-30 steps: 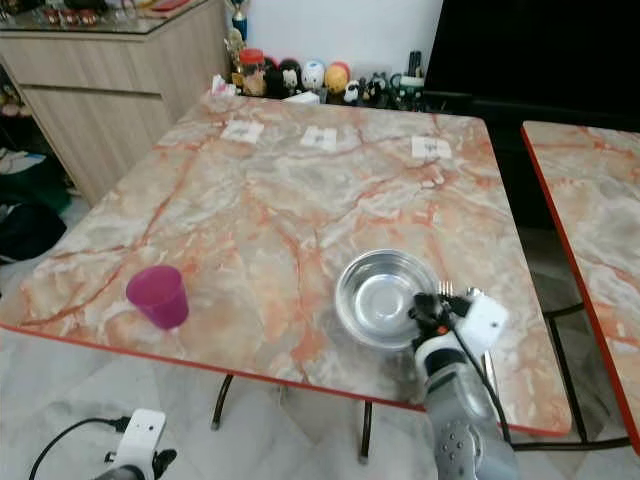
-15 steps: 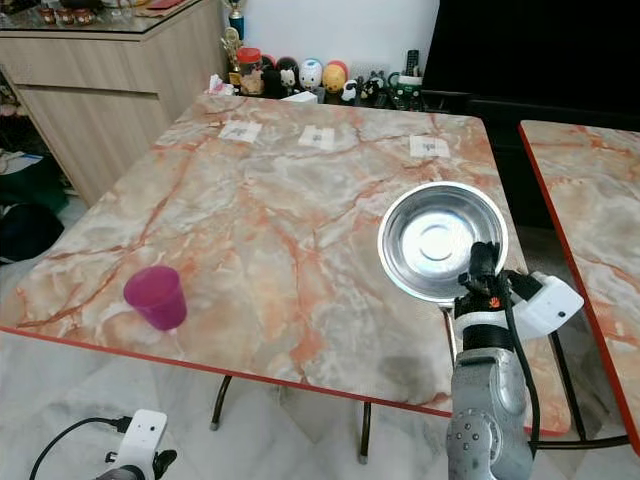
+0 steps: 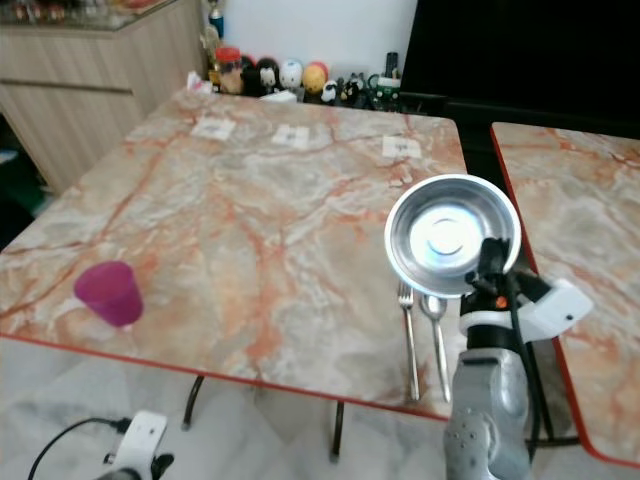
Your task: Setting the table
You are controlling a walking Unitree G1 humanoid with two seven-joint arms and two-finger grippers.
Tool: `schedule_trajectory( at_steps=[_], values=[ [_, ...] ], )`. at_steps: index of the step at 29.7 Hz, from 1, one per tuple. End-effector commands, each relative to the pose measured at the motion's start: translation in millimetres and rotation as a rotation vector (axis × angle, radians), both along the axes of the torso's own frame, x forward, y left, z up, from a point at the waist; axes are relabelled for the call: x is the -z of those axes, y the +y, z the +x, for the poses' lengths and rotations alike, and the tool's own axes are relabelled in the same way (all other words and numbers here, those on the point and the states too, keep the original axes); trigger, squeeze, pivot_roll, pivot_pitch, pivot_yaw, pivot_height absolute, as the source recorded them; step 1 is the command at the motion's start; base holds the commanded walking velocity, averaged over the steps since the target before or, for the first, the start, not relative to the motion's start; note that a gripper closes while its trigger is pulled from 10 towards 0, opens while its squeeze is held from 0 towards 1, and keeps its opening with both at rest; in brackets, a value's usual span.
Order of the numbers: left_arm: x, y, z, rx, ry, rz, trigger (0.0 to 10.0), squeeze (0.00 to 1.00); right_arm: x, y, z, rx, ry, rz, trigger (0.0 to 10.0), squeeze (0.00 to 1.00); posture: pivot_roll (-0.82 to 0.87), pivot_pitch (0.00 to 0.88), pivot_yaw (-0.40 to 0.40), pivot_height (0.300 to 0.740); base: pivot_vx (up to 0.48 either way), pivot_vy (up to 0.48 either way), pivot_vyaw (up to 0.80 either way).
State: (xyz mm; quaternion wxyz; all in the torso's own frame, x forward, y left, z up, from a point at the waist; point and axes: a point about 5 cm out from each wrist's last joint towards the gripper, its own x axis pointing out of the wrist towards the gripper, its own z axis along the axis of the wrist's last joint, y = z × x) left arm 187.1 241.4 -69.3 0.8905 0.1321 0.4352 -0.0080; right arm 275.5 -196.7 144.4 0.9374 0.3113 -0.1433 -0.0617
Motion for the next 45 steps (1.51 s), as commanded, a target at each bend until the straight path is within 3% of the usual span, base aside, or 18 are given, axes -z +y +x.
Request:
schedule_trajectory(
  at_steps=[1,45],
  values=[
    [1.9,-5.8,-0.2,0.011,0.010,-0.012,10.0,0.00,2.5,0.6,-2.2,0.028,-0.007,0.052,10.0,0.00,0.07,0.000,-0.020,0.740,0.000,-0.469,0.00],
    [-1.8,4.9,1.4,-0.005,0.008,-0.005,10.0,0.00,-0.2,-13.4,-3.2,0.095,-0.001,0.024,10.0,0.00,0.05,0.004,-0.009,0.740,0.000,-0.468,-0.08]
  ],
)
